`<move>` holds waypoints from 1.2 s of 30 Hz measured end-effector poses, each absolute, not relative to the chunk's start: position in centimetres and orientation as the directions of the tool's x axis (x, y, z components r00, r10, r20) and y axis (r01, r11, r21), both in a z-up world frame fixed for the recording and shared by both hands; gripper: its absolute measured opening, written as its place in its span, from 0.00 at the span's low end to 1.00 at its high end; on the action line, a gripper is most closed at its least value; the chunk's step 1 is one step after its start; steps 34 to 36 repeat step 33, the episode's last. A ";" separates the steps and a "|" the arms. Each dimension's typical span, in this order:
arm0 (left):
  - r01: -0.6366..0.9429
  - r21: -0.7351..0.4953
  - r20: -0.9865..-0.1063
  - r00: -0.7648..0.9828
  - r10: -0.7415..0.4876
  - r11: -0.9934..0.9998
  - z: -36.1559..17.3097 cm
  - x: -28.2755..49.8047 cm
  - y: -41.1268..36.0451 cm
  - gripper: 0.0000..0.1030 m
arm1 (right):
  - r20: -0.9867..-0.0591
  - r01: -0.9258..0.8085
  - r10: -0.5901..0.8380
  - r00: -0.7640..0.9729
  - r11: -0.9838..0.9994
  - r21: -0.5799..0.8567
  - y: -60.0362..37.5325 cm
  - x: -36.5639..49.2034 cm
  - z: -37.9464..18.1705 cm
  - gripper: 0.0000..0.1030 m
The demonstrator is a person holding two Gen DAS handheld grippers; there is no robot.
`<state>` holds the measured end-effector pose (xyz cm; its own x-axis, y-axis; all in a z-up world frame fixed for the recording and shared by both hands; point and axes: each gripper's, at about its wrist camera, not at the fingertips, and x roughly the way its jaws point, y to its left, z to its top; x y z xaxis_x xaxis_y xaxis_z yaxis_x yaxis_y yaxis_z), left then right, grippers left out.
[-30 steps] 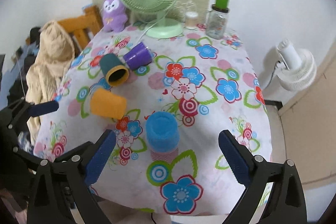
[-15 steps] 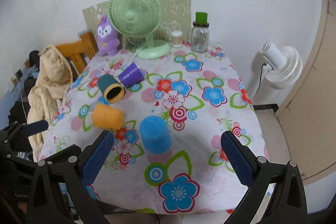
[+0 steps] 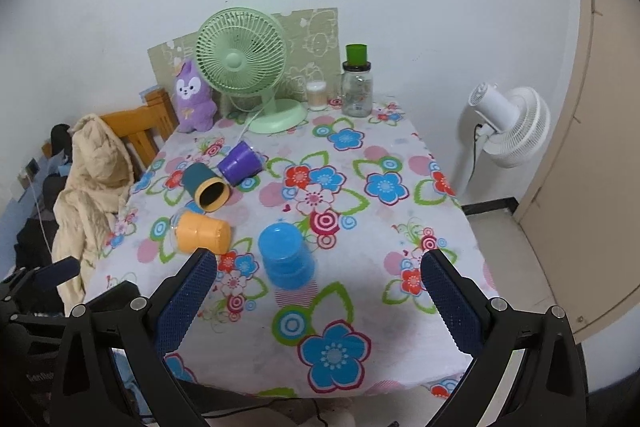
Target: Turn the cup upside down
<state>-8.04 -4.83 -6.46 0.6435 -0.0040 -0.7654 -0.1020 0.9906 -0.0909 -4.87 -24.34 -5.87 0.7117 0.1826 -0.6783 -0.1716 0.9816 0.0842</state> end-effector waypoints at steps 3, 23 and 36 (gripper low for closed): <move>-0.112 -0.109 -0.752 0.659 -0.009 0.988 -6.3 -8.3 -4.4 1.00 | -0.678 -0.161 0.179 0.713 0.983 0.090 -24.5 -4.9 -5.9 1.00; -0.120 -0.102 -0.757 0.654 0.001 0.987 -6.3 -7.3 -3.7 1.00 | -0.694 -0.165 0.154 0.703 0.985 0.051 -23.2 -4.8 -6.3 1.00; -0.128 -0.102 -0.766 0.643 0.004 0.987 -6.6 -7.3 -3.3 1.00 | -0.697 -0.178 0.161 0.699 0.983 0.048 -22.8 -4.7 -6.6 1.00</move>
